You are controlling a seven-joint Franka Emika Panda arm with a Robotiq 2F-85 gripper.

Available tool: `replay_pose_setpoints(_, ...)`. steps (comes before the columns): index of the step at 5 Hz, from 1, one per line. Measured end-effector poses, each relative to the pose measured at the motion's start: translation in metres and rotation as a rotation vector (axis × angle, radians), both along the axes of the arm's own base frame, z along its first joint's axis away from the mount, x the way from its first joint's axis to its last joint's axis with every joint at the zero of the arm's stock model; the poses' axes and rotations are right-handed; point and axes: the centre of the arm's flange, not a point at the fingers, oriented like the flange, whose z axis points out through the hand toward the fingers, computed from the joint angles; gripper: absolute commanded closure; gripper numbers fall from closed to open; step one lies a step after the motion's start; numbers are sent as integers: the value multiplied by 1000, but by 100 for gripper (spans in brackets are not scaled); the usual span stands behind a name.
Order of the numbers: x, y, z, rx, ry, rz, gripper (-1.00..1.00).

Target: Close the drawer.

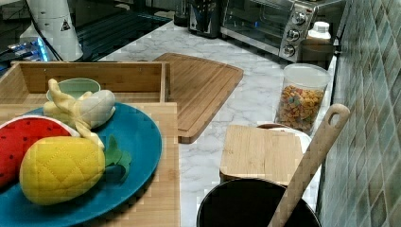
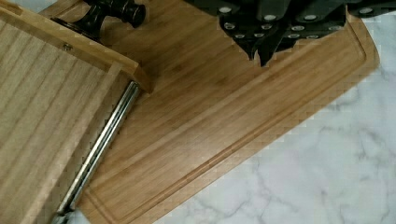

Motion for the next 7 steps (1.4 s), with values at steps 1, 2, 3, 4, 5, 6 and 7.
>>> replay_pose_setpoints(1,-19,22,-17,0,31,104,100)
replay_pose_setpoints(2,-41,43,-24,0,33,257,100)
replay_pose_setpoints(3,-66,60,-23,-6,-17,454,100)
replay_pose_setpoints(4,-86,67,-20,-30,-32,656,100)
replay_pose_setpoints(5,-89,63,-22,-44,-85,693,100)
replay_pose_setpoints(6,-91,61,-30,-54,-123,688,100)
replay_pose_setpoints(7,-102,57,-45,-45,-90,693,100)
